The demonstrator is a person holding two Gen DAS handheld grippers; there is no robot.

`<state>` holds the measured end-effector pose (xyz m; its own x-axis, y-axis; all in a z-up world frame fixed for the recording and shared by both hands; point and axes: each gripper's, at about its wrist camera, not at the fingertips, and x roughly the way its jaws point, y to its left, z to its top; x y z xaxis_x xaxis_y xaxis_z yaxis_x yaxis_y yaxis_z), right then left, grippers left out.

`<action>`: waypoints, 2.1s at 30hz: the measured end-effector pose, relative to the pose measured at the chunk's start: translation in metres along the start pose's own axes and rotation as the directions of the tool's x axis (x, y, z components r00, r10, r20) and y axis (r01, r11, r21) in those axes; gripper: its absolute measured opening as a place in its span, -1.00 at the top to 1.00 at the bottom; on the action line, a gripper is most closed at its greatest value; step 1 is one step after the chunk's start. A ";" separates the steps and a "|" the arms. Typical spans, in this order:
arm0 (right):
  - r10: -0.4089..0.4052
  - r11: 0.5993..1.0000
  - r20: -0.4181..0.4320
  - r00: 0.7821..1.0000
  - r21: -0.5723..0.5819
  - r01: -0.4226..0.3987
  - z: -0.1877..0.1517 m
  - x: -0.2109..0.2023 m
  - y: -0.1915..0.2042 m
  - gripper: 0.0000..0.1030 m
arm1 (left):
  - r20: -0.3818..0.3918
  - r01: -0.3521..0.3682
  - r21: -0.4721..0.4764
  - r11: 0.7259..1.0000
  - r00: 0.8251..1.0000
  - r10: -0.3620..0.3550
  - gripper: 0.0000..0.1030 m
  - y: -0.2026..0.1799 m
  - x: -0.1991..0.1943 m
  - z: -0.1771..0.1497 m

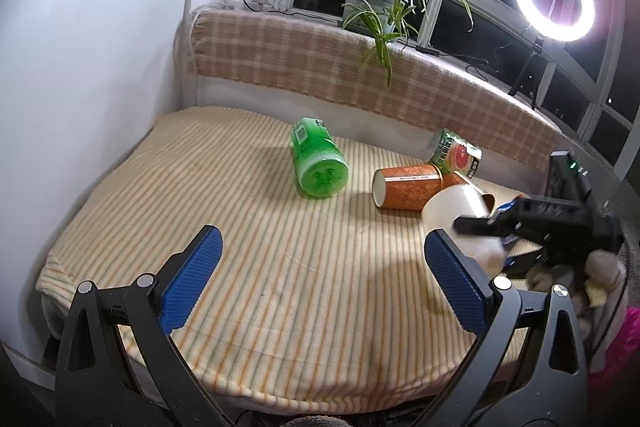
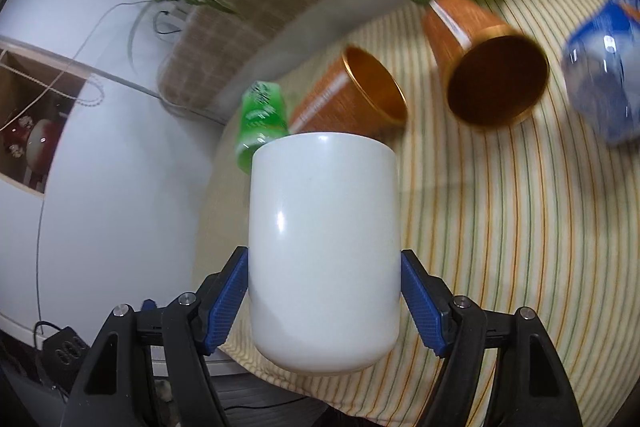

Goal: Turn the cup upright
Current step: 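Lift the white cup with the right gripper and rotate it upright, then grasp the upright white cup with the left gripper while the right gripper releases it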

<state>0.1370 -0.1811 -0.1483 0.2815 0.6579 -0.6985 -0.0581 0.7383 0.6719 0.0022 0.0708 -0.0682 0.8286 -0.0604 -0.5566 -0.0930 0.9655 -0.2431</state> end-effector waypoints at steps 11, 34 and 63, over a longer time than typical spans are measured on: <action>-0.080 0.997 -0.013 0.997 -0.021 0.080 -0.005 0.017 -0.005 -0.50 | -0.028 0.034 0.017 0.999 0.999 -0.033 -0.99 -0.012 0.005 -0.001; -0.207 0.946 0.285 0.936 -0.187 0.266 -0.048 -0.095 -0.004 -0.69 | -0.302 0.297 -0.147 0.943 0.895 -0.329 -0.99 -0.032 0.070 0.015; -0.256 0.958 0.341 0.905 -0.037 0.285 -0.080 -0.136 -0.047 -0.69 | -0.555 0.305 -0.386 0.871 0.677 -0.483 -0.58 -0.071 0.193 -0.001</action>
<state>0.0248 -0.2930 -0.1046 0.5959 0.3553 -0.7202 -0.0107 0.9002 0.4353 0.1682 -0.0092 -0.1594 0.3000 -0.6479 -0.7002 -0.0415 0.7244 -0.6881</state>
